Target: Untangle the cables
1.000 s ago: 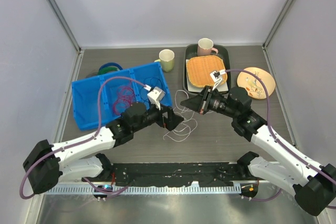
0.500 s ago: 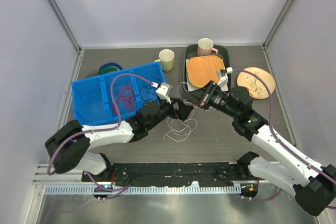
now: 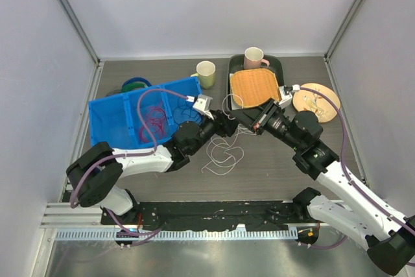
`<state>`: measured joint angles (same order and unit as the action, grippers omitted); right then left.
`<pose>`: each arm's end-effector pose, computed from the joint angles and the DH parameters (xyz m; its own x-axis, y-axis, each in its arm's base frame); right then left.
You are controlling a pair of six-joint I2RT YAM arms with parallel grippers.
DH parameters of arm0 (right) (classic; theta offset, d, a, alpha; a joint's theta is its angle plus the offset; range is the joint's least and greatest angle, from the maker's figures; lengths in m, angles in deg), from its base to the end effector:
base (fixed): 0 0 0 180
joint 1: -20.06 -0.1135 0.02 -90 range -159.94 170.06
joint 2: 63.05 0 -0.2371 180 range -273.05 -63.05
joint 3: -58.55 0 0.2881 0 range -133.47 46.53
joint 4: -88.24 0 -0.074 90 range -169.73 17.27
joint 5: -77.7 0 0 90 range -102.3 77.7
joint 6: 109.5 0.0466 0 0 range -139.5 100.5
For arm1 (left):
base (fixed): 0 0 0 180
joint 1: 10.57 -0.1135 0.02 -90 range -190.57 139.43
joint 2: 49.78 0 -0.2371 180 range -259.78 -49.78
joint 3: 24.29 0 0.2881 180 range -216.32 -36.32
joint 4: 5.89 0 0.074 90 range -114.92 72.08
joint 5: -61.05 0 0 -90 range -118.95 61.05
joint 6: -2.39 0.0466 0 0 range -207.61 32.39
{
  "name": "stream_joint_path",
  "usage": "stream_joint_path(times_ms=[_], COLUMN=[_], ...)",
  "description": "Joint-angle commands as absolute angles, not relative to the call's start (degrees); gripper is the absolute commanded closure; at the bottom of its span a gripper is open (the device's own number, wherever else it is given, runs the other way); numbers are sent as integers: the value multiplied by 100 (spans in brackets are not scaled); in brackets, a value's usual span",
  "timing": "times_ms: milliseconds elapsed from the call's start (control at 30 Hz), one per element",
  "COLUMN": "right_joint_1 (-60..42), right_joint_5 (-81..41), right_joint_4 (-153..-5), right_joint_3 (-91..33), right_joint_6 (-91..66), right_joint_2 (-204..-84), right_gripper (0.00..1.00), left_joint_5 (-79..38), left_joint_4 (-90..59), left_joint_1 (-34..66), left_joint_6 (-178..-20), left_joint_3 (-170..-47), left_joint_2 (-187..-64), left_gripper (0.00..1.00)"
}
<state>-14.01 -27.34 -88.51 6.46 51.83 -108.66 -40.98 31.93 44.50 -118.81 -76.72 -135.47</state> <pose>0.2079 0.1552 0.3221 -0.7009 0.6305 -0.3335 -0.2861 0.1797 0.9412 0.2154 -0.2915 0.2014 -0.3148 -0.4341 -0.8441 0.6077 0.5909 -0.5306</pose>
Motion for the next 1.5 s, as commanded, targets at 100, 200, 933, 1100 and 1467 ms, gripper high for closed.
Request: stream_joint_path(times_ms=[100, 200, 933, 1100, 1467], right_joint_1=[-1431, -1439, -1431, -1431, -1431], right_joint_5=[-2583, -2522, -979, -483, -981], right_joint_4=[-9107, -9116, -7183, -6796, -7768], right_joint_3=[583, 645, 276, 803, 1901], right_joint_6=[5459, 5521, 2333, 1707, 1496], right_joint_2=[-10691, -10638, -10182, -10040, -10541], right_gripper=[99, 99, 36, 32, 30], left_joint_5=[-4099, -4160, -5452, -5427, -6296], left_joint_4=[4184, 4482, 3105, 2007, -287], left_joint_1=[4489, 4515, 4638, 4647, 4638], left_joint_6=[-11846, -11864, -11460, -11258, -10151], left_joint_3=[-7991, -7982, -6928, -7278, -9218], left_joint_2=[-13810, -13907, -11467, -10727, -9821], left_gripper=[46, 53, 100, 100, 100])
